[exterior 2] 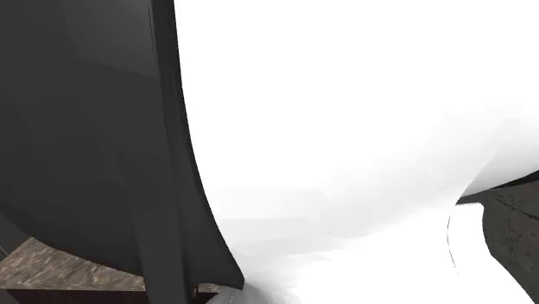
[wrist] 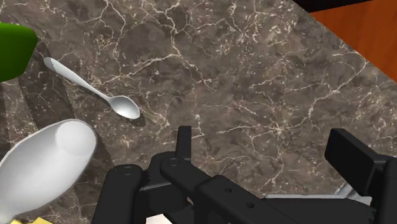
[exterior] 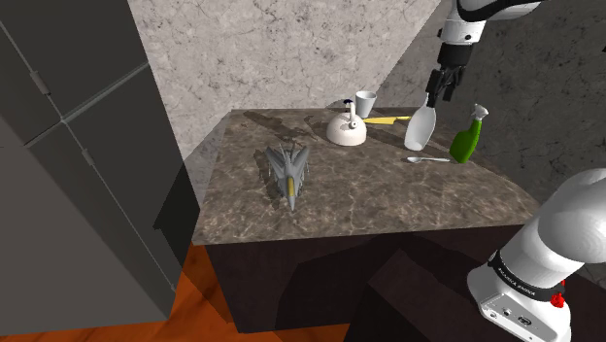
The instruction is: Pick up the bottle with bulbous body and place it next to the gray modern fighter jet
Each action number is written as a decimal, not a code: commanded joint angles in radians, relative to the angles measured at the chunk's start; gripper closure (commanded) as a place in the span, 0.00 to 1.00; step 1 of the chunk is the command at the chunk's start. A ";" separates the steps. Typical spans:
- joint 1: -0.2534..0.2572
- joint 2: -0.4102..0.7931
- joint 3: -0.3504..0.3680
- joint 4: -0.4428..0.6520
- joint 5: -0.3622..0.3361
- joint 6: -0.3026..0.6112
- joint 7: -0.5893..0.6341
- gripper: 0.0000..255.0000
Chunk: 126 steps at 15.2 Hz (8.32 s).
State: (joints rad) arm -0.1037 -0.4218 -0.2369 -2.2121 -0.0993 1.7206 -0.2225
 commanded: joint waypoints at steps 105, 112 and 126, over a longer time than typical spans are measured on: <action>0.112 0.477 -0.067 0.922 0.079 -0.441 0.003 1.00; 0.199 0.460 0.011 0.990 0.082 -0.530 0.168 1.00; 0.278 0.402 0.080 0.869 0.081 -0.468 0.316 1.00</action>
State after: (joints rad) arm 0.1731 -0.0071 -0.1571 -1.3129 -0.0169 1.2336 0.0927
